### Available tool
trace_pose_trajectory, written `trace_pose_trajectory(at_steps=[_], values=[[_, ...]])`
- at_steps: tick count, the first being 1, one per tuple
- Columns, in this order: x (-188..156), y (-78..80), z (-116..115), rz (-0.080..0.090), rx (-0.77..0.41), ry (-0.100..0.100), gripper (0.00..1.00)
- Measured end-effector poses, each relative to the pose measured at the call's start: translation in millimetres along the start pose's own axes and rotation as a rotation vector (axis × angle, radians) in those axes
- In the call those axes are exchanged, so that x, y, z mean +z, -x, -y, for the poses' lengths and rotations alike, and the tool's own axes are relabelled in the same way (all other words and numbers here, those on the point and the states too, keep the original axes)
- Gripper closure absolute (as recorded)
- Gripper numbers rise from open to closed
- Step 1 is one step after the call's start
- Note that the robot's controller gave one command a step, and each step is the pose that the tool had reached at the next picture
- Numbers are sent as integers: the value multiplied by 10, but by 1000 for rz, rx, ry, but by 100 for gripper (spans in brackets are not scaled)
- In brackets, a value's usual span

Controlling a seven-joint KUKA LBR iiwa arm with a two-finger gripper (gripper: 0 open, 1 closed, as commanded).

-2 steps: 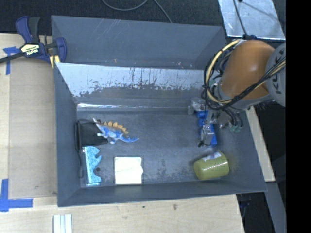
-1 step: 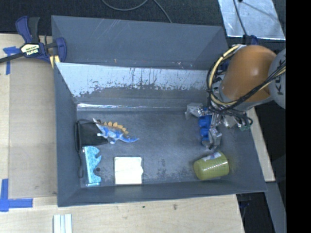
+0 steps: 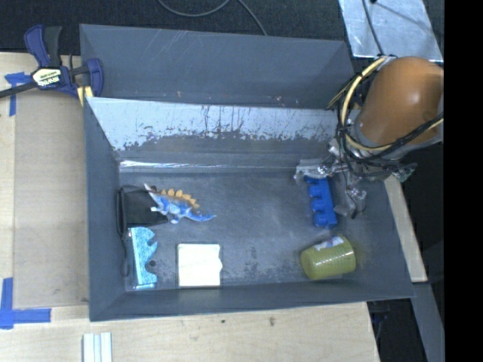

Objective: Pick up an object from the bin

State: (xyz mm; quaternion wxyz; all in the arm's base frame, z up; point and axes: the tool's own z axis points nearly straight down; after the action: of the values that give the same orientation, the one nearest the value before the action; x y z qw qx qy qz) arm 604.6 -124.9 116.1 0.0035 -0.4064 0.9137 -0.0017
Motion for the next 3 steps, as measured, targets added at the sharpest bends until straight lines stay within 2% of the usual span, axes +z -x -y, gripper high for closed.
trace_pose_trajectory(at_steps=[1, 2, 3], values=[[373, 122, 174, 13, -130, 5, 0], [429, 178, 87, 5, -134, -6, 100], [429, 178, 88, 5, -134, -6, 100]])
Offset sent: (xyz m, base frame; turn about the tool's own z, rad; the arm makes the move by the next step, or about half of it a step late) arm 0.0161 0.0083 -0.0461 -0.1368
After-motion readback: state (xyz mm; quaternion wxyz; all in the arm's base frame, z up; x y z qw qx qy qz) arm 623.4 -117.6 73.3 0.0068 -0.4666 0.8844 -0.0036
